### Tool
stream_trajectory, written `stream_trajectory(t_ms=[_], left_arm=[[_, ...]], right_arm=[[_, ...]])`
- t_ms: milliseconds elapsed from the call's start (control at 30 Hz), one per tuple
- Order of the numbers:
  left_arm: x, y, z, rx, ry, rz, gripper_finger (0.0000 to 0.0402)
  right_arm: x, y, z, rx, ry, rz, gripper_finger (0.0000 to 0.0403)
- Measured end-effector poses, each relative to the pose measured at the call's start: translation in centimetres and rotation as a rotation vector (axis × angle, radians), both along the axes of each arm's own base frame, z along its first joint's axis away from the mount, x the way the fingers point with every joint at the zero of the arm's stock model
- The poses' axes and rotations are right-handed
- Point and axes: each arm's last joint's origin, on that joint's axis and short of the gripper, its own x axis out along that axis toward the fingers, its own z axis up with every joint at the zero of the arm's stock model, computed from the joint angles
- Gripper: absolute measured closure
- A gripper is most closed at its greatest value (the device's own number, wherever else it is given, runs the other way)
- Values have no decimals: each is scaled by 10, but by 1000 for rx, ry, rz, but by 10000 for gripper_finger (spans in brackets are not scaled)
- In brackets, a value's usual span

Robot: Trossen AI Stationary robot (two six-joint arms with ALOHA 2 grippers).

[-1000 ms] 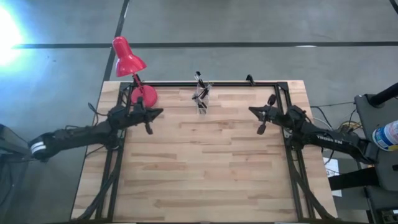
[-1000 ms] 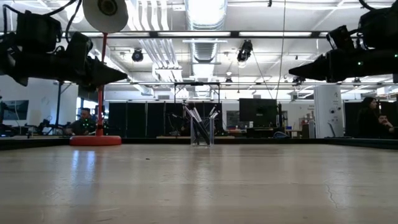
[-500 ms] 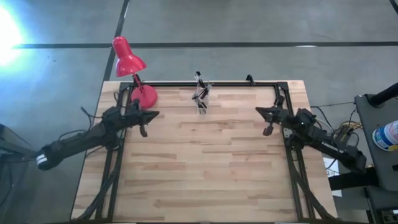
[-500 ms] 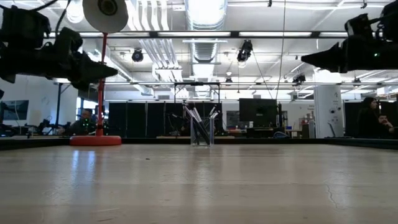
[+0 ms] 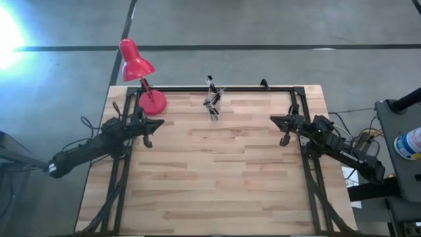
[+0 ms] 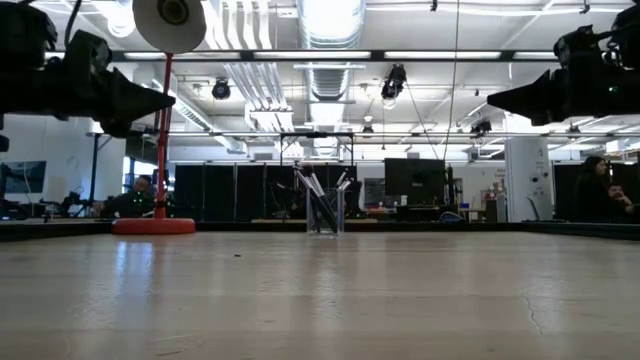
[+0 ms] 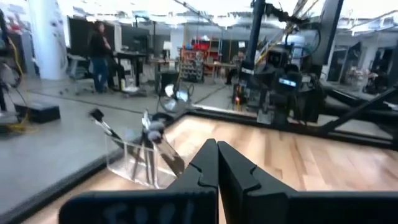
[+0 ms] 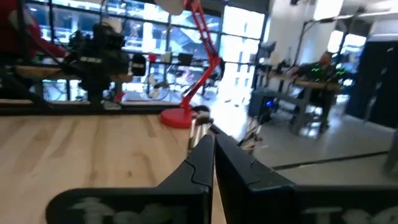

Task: Put items in baskets/containers
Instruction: Return to Home Position

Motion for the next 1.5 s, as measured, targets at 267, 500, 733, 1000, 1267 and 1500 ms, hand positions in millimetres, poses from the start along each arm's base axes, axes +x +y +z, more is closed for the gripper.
stream_trajectory(t_ms=[267,500,733,1000,1267,1500], left_arm=[[2,-4,-3,-71,12,-80,401],[4,-3,-6,-172,14,-80,401],[4,-3,-6,-197,10,-81,401],[4,-3,-6,-197,10,-82,401],[4,-3,-6,-198,10,-83,401],[4,-3,-6,-198,10,-83,401]], right_arm=[[1,0,-6,79,37,-18,394],[3,-5,-13,124,101,-136,394],[6,-7,-18,152,158,-138,394],[8,-8,-21,311,128,-143,394],[8,-8,-22,313,132,-143,394],[8,-8,-22,313,131,-143,394]])
